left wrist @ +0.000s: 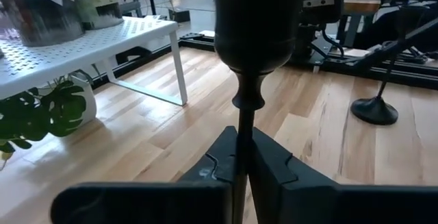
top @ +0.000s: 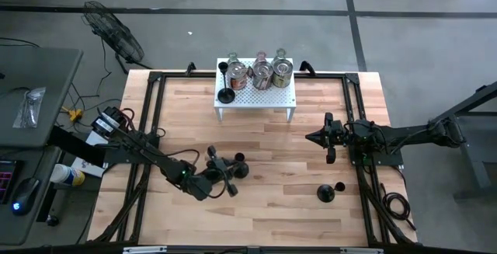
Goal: Pick & Place candle stick holders
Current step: Put the left black candle holder on the shelf aligned with the other candle holder
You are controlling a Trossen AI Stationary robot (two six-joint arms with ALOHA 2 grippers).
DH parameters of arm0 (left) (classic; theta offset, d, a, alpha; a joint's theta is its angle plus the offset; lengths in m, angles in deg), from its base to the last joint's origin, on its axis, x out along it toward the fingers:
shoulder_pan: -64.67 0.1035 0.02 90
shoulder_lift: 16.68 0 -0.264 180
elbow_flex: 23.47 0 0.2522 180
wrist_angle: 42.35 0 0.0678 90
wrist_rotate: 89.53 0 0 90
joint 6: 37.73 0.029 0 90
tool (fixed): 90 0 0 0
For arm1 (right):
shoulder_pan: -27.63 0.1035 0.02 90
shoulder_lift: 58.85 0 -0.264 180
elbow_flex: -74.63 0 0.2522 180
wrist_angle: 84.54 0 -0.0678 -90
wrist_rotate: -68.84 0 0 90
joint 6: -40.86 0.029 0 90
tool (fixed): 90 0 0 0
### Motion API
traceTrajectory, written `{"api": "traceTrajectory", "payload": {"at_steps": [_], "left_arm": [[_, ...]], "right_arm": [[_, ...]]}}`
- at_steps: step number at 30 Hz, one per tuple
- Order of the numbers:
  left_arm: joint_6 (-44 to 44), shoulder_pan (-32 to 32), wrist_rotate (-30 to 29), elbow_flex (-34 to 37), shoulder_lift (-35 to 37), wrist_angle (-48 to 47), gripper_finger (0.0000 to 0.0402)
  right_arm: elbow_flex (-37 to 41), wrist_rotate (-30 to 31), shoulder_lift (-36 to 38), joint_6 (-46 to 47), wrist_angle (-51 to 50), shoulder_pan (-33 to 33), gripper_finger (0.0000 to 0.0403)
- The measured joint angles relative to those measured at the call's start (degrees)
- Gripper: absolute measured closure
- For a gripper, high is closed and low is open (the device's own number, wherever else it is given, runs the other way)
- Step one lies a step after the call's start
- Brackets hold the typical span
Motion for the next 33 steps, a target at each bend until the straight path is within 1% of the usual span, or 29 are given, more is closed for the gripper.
{"api": "traceTrajectory", "payload": {"at_steps": [5, 7, 13, 23, 28, 33], "left_arm": [[0.4, 1.9, -1.3, -0.5, 0.0, 2.4, 0.0392], [3.7, 3.1, -0.8, -2.0, 0.0, 2.9, 0.0394], [15.5, 7.8, 3.0, -10.2, 0.0, 2.4, 0.0394], [27.7, 16.8, 6.0, -24.4, 0.0, -6.0, 0.0394], [28.9, 21.5, 5.8, -30.1, 0.0, -12.2, 0.0394], [27.1, 26.0, 5.8, -33.1, 0.0, -14.4, 0.0394]], "right_arm": [[0.0, 0.0, 0.0, 0.0, 0.0, 0.0, 0.0398], [0.0, 0.0, 0.0, 0.0, 0.0, 0.0, 0.0398], [0.0, 0.0, 0.0, 0.0, 0.0, 0.0, 0.0398], [0.0, 0.0, 0.0, 0.0, 0.0, 0.0, 0.0398], [0.0, 0.0, 0.0, 0.0, 0.0, 0.0, 0.0398], [0.0, 0.0, 0.0, 0.0, 0.0, 0.0, 0.0398]]}}
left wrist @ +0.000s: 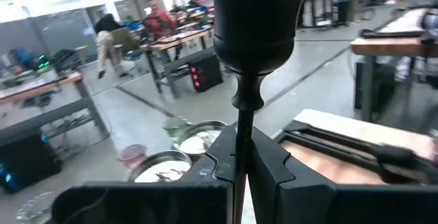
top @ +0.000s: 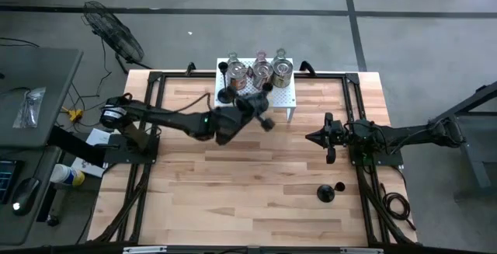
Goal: Pick & Place candle stick holders
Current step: Put the left black candle holder on the shelf aligned with the other candle holder
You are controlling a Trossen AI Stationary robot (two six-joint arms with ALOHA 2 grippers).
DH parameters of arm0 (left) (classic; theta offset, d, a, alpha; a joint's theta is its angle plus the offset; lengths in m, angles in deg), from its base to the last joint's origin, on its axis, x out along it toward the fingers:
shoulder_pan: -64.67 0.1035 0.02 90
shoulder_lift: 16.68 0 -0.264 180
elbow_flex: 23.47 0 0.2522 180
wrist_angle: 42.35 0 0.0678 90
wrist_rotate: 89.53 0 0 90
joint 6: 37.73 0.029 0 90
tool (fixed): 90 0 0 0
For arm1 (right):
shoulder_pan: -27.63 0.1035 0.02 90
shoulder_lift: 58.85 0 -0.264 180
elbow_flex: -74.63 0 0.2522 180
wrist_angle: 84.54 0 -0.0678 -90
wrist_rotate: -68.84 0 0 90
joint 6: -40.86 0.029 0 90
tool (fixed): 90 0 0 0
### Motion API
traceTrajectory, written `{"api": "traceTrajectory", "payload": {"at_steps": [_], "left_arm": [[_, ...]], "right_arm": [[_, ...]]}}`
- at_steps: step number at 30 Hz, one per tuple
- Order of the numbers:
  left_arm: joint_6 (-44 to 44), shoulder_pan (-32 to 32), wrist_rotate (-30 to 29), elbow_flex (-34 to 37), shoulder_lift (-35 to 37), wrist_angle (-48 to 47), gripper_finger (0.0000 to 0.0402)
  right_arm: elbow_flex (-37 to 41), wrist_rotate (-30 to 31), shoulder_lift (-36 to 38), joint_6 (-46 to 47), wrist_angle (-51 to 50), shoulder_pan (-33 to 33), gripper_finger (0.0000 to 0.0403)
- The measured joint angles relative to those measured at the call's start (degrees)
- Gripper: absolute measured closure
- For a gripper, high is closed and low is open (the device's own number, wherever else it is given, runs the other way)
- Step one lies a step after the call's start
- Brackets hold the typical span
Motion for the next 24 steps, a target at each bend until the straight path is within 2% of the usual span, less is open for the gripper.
{"api": "traceTrajectory", "payload": {"at_steps": [5, 9, 15, 24], "left_arm": [[-6.5, 3.2, 0.4, -0.6, 0.0, -3.3, 0.0394], [-11.4, 5.5, 3.1, -0.6, 0.6, -5.5, 0.0394], [-13.8, 7.7, 2.6, -0.6, 2.1, -9.2, 0.0394], [-19.1, 9.9, 5.4, -0.5, 4.3, -14.4, 0.0394]], "right_arm": [[0.0, 0.0, 0.0, 0.0, 0.0, 0.0, 0.0398], [0.0, 0.0, 0.0, 0.0, 0.0, 0.0, 0.0398], [0.0, 0.0, 0.0, 0.0, 0.0, 0.0, 0.0398], [0.0, 0.0, 0.0, 0.0, 0.0, 0.0, 0.0398]]}}
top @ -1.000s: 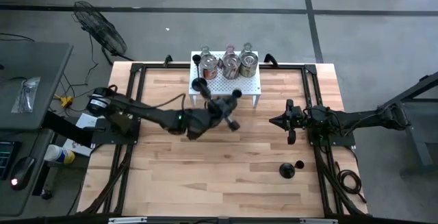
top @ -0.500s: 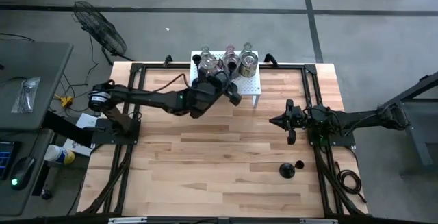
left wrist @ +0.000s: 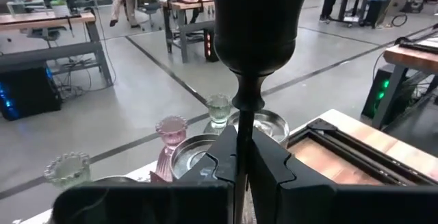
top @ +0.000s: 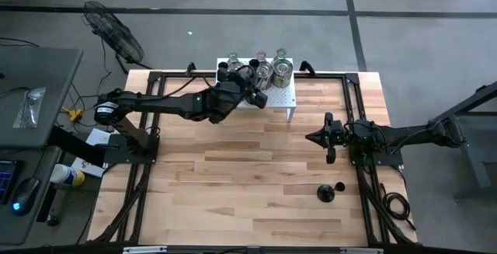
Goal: Pick & Place candle stick holders
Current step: Put the left black candle holder on the shelf aligned with the other candle holder
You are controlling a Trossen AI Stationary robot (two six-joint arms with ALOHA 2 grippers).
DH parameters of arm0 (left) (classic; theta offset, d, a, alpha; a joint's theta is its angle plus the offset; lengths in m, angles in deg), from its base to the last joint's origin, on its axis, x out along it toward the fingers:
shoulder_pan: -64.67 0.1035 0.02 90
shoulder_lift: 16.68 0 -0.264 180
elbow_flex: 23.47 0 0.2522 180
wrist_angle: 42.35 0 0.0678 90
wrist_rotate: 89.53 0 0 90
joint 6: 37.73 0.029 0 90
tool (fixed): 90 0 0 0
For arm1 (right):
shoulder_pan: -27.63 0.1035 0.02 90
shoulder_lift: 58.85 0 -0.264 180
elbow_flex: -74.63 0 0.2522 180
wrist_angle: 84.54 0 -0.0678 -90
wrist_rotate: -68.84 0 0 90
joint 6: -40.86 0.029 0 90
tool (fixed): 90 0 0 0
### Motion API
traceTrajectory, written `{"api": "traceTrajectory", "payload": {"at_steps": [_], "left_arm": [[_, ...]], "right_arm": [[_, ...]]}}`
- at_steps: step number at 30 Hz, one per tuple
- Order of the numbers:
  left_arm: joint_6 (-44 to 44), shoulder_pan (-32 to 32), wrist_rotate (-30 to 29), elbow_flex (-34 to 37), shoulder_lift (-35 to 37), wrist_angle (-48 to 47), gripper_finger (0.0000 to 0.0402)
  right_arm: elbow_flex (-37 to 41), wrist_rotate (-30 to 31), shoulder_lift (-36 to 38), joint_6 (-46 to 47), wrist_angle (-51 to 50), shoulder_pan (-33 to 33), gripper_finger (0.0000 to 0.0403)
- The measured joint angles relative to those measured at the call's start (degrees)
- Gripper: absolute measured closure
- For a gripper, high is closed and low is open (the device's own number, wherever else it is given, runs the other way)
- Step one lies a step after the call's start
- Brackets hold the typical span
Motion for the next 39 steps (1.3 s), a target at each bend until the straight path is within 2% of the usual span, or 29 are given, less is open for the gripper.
{"api": "traceTrajectory", "payload": {"at_steps": [11, 24, 31, 39], "left_arm": [[-0.8, 2.3, 1.5, 0.0, 0.1, -1.3, 0.0394], [-2.3, 1.9, 2.4, 0.0, 0.0, -2.9, 0.0394], [-2.1, 0.4, 0.8, 0.0, 0.0, -2.7, 0.0394], [-2.5, -2.1, -4.9, 0.0, 0.0, -2.0, 0.0394]], "right_arm": [[0.0, 0.0, 0.0, 0.0, 0.0, 0.0, 0.0398], [0.0, 0.0, 0.0, 0.0, 0.0, 0.0, 0.0398], [0.0, 0.0, 0.0, 0.0, 0.0, 0.0, 0.0398], [0.0, 0.0, 0.0, 0.0, 0.0, 0.0, 0.0398]]}}
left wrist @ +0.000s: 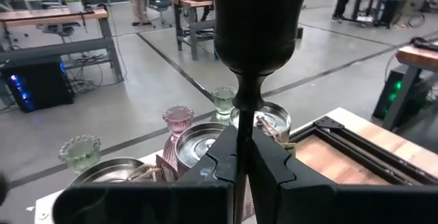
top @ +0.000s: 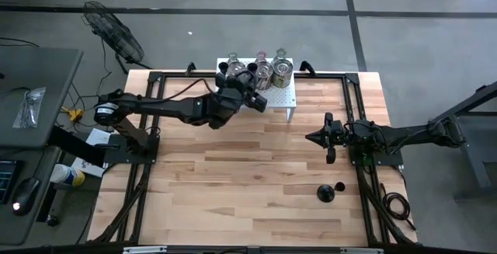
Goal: Pick & Place candle stick holders
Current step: Put the left black candle holder on the shelf aligned with the other candle holder
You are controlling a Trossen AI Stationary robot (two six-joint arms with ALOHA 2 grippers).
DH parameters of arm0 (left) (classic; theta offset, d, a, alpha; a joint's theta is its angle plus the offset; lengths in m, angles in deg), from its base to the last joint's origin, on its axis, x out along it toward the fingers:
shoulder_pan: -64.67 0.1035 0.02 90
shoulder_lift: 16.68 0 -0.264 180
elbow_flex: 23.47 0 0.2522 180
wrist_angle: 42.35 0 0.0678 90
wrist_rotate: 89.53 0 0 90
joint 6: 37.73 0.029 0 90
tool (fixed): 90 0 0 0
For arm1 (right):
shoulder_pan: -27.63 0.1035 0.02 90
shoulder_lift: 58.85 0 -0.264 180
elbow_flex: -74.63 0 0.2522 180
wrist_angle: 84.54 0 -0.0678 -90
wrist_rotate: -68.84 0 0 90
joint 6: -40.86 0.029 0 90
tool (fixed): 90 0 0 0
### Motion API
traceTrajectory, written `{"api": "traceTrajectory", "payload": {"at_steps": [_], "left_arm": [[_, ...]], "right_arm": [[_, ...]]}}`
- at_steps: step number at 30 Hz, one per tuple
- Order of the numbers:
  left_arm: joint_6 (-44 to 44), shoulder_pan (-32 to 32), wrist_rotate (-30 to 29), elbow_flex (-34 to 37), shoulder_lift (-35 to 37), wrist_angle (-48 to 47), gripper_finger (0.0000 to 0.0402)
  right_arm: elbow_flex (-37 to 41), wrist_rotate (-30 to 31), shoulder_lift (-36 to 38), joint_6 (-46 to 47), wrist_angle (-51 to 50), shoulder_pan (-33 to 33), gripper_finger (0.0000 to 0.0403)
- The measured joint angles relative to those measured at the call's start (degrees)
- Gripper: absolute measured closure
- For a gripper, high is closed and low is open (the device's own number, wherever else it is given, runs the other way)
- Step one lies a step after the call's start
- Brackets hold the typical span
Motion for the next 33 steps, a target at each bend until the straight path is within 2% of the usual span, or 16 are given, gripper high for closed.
{"api": "traceTrajectory", "payload": {"at_steps": [6, 12, 21, 33], "left_arm": [[-0.8, -1.7, -5.3, 0.0, -0.5, 0.5, 0.0394], [0.0, -1.9, -5.2, 0.0, -3.7, 6.2, 0.0394], [2.0, -2.3, -12.8, 0.0, -4.9, 8.7, 0.0394], [2.0, -1.4, -13.0, 0.0, -4.9, 8.5, 0.0394]], "right_arm": [[0.0, 0.0, 0.0, 0.0, 0.0, 0.0, 0.0398], [0.0, 0.0, 0.0, 0.0, 0.1, 0.0, 0.0398], [0.0, 0.0, 0.0, 0.0, 0.0, 0.0, 0.0398], [0.0, 0.0, 0.0, 0.0, 0.0, 0.0, 0.0398]]}}
